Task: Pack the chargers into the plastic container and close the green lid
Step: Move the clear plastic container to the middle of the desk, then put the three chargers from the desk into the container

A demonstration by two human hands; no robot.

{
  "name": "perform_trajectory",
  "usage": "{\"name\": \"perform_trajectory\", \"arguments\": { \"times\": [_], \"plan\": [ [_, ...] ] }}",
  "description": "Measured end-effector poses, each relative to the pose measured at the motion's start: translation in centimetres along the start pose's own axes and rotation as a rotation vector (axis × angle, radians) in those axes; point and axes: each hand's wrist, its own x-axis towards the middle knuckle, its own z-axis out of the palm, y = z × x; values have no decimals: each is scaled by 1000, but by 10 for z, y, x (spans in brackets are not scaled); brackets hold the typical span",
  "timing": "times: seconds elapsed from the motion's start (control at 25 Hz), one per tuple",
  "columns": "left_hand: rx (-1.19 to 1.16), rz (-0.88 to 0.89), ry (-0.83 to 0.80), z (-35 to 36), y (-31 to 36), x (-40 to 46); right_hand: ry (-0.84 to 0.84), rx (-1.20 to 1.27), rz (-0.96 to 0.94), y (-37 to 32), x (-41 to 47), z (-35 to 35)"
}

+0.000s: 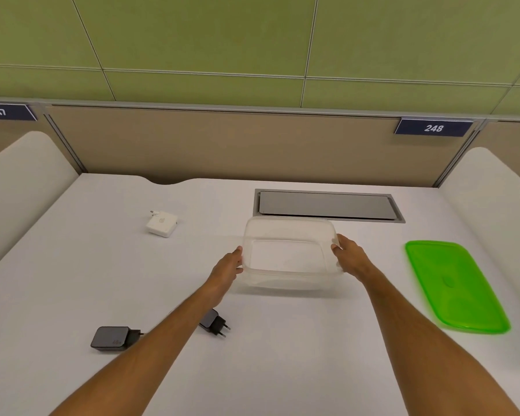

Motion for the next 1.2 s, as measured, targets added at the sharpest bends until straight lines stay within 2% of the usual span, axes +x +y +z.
{"name": "perform_trajectory", "arguments": {
  "times": [0.12,0.24,0.32,0.44,0.64,0.8,0.92,1.2],
  "plan": [
    [53,17,-5,-10,-6,-2,24,-78,29,-9,1,-5],
    [167,73,48,-31,-16,-7,214,-164,-50,-36,-5,-8],
    [252,111,95,-51,-24,-14,309,-150,-196,-63,-16,-4],
    [384,188,153,-80,-37,-27,346,-158,-442,-107,-43,15],
    [611,183,244,-120,-67,-49,213,-284,-819,-148,-94,74],
    [704,245,287,-128,-100,-51,-69,-435,-763,-152,-110,131],
    [844,319,323,-122,-116,-42,-209,-522,-689,-145,-117,167],
    [1067,346,354,-116,-117,-17,-200,-537,-617,-125,-128,213]
  ]
}}
